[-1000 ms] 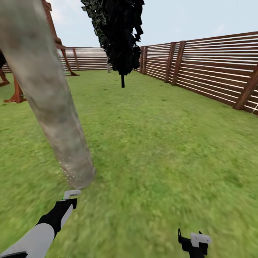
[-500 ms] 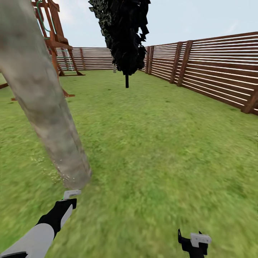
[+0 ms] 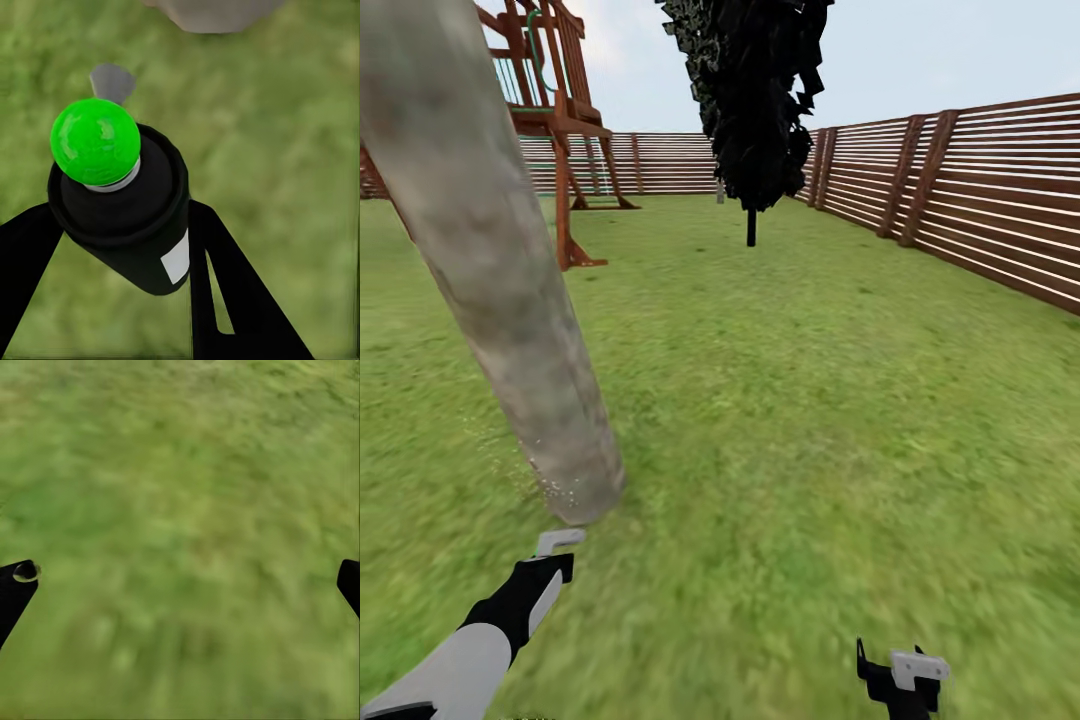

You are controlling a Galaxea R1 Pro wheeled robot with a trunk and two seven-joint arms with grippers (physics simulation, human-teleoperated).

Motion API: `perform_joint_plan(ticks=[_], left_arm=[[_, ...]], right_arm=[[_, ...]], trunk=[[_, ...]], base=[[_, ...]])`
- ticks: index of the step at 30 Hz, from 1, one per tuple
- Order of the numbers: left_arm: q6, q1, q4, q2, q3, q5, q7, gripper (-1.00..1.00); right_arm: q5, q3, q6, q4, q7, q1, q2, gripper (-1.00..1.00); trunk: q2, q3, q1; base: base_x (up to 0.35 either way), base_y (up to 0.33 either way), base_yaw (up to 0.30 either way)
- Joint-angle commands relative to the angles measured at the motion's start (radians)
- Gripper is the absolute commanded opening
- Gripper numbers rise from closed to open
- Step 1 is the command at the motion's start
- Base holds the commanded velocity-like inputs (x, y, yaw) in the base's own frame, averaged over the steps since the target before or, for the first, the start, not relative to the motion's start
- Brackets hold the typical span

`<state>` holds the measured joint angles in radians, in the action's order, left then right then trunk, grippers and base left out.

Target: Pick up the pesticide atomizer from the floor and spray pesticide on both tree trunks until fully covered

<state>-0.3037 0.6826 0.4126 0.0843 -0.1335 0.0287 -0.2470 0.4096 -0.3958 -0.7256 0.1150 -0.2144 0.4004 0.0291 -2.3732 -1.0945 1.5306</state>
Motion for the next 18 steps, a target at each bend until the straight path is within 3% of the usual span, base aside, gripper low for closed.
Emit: perform_joint_plan(ticks=[1,6,13,18], left_arm=[[0.000,0.000,0.000,0.000,0.000,0.000,0.000,-1.00],[0.001,0.000,0.000,-0.001,0.000,-0.001,0.001,-1.00],[0.001,0.000,-0.001,-0.002,0.000,-0.001,0.001,-1.00],[0.001,0.000,-0.001,-0.002,0.000,-0.001,0.003,-1.00]], right_arm=[[0.000,0.000,0.000,0.000,0.000,0.000,0.000,1.00],[0.000,0.000,0.000,0.000,0.000,0.000,0.000,1.00],[0.000,0.000,0.000,0.000,0.000,0.000,-0.001,1.00],[0.000,0.000,0.000,0.000,0.000,0.000,-0.002,1.00]], trunk=[[0.000,0.000,0.000],[0.000,0.000,0.000],[0.000,0.000,0.000],[0.000,0.000,0.000]], base=[[0.114,-0.254,0.277],[0.114,-0.254,0.230],[0.114,-0.254,0.029],[0.122,-0.254,0.244]])
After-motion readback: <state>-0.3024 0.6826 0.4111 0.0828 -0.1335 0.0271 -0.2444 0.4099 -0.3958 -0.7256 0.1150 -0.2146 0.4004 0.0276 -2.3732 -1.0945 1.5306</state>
